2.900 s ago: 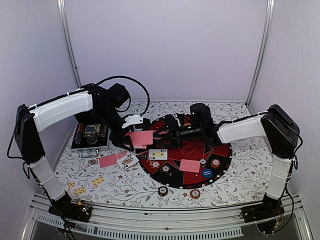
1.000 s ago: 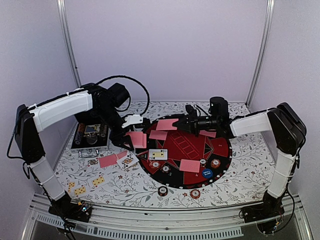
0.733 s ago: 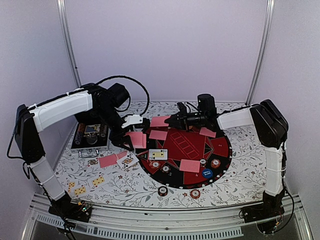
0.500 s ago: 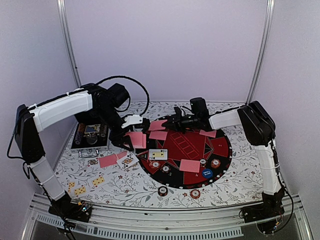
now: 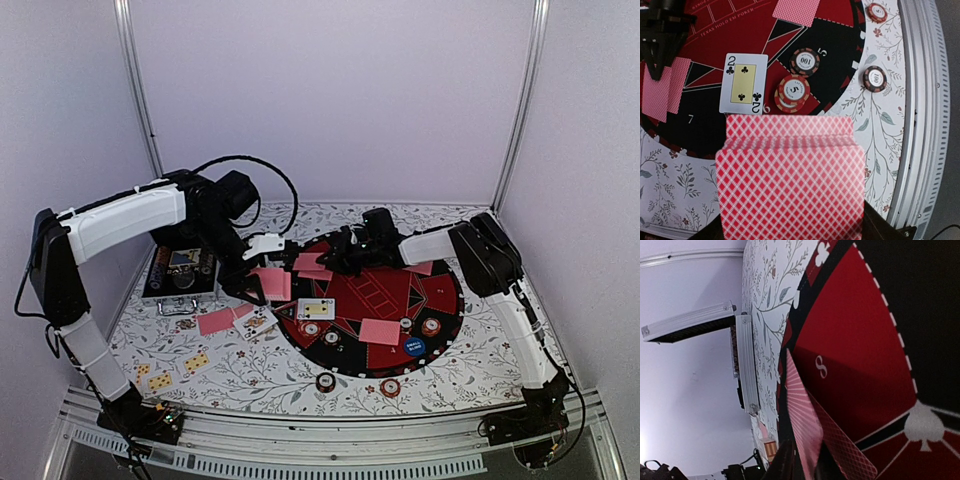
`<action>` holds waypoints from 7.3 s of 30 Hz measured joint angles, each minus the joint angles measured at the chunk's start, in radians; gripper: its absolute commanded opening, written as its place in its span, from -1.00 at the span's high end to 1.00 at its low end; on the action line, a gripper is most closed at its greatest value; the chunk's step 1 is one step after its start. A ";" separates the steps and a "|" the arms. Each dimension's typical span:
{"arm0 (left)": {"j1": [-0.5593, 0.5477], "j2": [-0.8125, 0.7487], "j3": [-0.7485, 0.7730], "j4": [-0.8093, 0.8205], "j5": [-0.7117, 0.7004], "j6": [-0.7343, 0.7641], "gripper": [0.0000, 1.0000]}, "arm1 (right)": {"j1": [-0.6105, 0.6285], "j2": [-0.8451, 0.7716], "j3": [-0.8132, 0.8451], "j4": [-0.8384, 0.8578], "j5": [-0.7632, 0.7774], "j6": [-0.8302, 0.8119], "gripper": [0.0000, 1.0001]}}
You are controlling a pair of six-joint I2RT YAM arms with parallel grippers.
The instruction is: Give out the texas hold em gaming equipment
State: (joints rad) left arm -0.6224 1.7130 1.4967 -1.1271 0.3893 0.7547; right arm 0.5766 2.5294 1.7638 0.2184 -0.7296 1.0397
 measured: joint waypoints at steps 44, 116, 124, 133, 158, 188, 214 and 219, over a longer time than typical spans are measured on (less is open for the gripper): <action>0.000 -0.003 0.027 0.006 0.003 -0.019 0.34 | 0.255 -0.533 -0.543 0.306 -0.086 0.062 -0.71; -0.001 0.031 0.051 0.007 0.005 -0.024 0.36 | 0.234 -0.430 -0.574 0.589 -0.095 0.286 -0.20; -0.001 0.031 0.052 0.007 0.010 -0.024 0.36 | 0.237 -0.430 -0.573 0.559 -0.092 0.280 -0.51; -0.001 0.031 0.058 0.007 0.014 -0.024 0.36 | 0.274 -0.413 -0.459 0.539 -0.099 0.280 -0.56; 0.001 0.034 0.072 -0.008 0.007 -0.026 0.37 | 0.310 -0.250 -0.312 0.553 -0.141 0.322 -0.24; 0.001 0.045 0.072 -0.013 0.002 -0.026 0.39 | 0.212 -0.448 -0.605 0.588 -0.116 0.282 0.70; 0.001 0.045 0.072 -0.013 0.015 -0.026 0.39 | -0.098 -0.640 -0.742 0.373 -0.166 0.129 0.84; 0.001 0.045 0.072 -0.013 0.015 -0.026 0.39 | -0.249 -0.639 -0.729 0.207 -0.143 0.003 0.90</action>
State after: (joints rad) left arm -0.6212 1.7584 1.5692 -1.1397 0.4042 0.7284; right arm 0.3279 1.8904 1.0344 0.4255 -0.8726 1.0428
